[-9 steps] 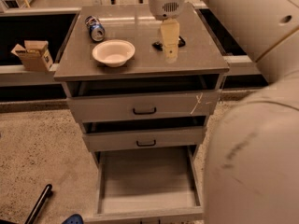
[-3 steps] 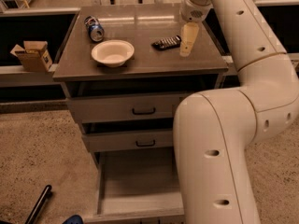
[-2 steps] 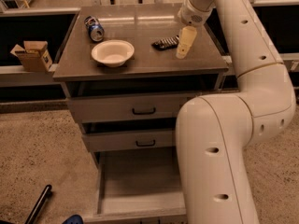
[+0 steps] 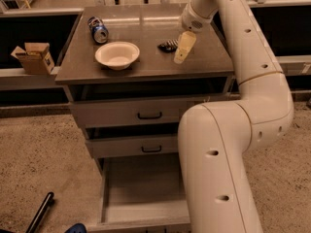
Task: Place rxbar chocolate into bottom drawer
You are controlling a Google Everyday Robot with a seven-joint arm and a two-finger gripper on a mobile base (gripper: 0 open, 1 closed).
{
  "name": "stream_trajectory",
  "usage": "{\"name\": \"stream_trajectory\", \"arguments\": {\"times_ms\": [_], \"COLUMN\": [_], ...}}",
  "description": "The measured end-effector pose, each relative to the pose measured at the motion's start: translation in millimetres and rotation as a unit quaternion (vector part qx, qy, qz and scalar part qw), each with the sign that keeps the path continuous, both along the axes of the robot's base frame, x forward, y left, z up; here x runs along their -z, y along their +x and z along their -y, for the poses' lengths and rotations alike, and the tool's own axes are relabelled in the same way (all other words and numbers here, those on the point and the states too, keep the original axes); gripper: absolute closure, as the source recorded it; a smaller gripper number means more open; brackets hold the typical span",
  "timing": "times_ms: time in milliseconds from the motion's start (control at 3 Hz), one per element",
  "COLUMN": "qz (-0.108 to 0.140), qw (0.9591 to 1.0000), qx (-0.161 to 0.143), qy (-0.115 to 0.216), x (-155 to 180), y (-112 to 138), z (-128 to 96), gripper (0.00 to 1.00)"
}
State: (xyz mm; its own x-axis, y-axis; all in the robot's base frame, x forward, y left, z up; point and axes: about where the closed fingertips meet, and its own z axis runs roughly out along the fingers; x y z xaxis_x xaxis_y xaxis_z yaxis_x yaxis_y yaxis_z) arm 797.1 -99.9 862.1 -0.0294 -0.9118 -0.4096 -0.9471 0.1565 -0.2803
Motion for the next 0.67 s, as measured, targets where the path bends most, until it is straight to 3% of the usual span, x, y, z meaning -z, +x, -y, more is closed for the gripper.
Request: {"name": "stream_trajectory", "arguments": {"times_ms": [667], "qz": [-0.038], "qw": [0.9979], "qx": [0.021], "qy": [0.048], "x": [21], "y": [-2], "z": [-7], "gripper": [0.00]}}
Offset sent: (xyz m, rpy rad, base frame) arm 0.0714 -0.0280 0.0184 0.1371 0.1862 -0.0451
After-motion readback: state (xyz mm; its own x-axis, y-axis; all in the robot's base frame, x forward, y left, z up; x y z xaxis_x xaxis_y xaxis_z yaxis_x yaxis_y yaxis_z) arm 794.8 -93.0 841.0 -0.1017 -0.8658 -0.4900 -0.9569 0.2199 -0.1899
